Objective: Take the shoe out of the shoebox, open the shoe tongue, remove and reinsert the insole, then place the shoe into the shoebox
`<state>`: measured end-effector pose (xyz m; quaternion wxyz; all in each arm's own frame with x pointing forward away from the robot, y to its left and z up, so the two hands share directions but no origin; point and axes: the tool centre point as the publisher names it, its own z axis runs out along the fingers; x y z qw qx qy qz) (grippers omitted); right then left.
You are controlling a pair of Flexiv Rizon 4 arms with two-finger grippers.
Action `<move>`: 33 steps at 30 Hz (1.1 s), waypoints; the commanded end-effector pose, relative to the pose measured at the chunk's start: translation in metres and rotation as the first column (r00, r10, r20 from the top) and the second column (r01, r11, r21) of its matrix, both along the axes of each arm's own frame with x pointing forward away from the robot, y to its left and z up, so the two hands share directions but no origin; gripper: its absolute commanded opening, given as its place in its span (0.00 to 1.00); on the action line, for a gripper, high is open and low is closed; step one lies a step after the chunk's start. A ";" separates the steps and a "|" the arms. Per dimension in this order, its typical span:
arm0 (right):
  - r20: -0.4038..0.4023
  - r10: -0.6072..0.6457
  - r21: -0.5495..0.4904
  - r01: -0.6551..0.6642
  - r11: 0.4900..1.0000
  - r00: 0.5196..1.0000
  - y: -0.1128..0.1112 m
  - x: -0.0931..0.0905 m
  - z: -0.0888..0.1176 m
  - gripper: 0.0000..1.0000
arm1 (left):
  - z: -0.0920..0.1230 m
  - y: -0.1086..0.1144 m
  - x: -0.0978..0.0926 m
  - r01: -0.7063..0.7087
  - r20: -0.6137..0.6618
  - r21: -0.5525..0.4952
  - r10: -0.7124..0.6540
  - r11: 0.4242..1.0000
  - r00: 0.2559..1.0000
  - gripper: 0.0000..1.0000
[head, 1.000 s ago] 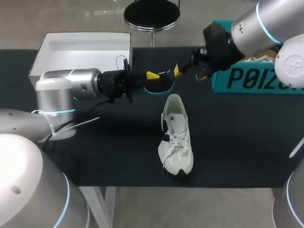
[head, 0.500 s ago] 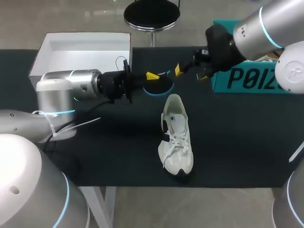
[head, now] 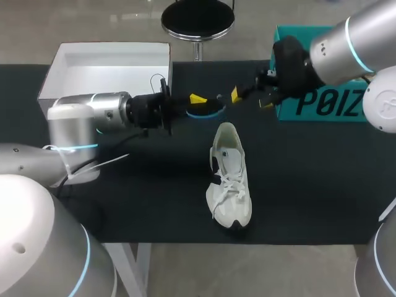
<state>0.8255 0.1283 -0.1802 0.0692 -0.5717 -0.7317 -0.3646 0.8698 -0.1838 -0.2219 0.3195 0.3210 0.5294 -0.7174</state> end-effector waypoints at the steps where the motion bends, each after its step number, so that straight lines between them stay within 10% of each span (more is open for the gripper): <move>1: 0.010 -0.001 0.010 0.001 1.000 1.000 0.000 -0.002 -0.005 1.00 | -0.012 -0.008 -0.001 0.075 -0.620 -0.099 -0.120 0.992 0.775 0.00; 6: 0.016 0.003 0.019 -0.003 1.000 1.000 0.001 -0.001 -0.009 1.00 | -0.003 -0.011 -0.009 0.113 -0.739 -0.157 -0.193 0.981 0.646 0.00; 9: 0.018 0.006 0.027 -0.007 1.000 1.000 0.001 0.000 -0.011 1.00 | 0.016 -0.009 -0.011 0.200 -0.533 -0.158 -0.254 0.967 0.807 0.00; 21: 0.028 0.010 0.039 -0.011 0.999 1.000 0.006 0.002 -0.012 1.00 | 0.016 -0.009 -0.011 0.200 -0.533 -0.158 -0.254 0.967 0.807 0.00; 33: 0.122 0.003 0.024 -0.006 1.000 0.993 -0.005 0.004 0.009 1.00 | 0.033 0.006 0.007 0.008 -0.984 -0.166 -0.166 0.986 0.065 0.00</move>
